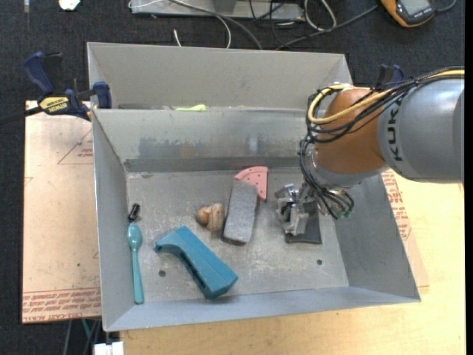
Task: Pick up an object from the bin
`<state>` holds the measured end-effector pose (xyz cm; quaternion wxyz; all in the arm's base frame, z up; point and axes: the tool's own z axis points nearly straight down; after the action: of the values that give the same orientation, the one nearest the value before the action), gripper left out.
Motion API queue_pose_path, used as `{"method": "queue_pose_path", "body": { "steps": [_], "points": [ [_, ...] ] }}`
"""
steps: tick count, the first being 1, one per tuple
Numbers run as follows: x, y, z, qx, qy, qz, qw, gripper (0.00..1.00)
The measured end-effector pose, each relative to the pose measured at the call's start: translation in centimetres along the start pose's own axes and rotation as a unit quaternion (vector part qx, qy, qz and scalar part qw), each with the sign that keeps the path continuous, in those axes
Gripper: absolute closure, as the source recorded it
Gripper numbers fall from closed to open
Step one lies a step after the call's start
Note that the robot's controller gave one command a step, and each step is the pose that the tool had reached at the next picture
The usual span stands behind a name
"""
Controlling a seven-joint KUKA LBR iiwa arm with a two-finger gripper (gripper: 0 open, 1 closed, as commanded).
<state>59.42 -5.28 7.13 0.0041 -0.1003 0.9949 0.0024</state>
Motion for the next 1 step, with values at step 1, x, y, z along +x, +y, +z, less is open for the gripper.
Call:
{"method": "queue_pose_path", "body": {
  "steps": [1],
  "points": [
    [1.12,-3.18,-3.91,0.000,-0.0010,-0.023,0.9997,1.00]
  ]
}}
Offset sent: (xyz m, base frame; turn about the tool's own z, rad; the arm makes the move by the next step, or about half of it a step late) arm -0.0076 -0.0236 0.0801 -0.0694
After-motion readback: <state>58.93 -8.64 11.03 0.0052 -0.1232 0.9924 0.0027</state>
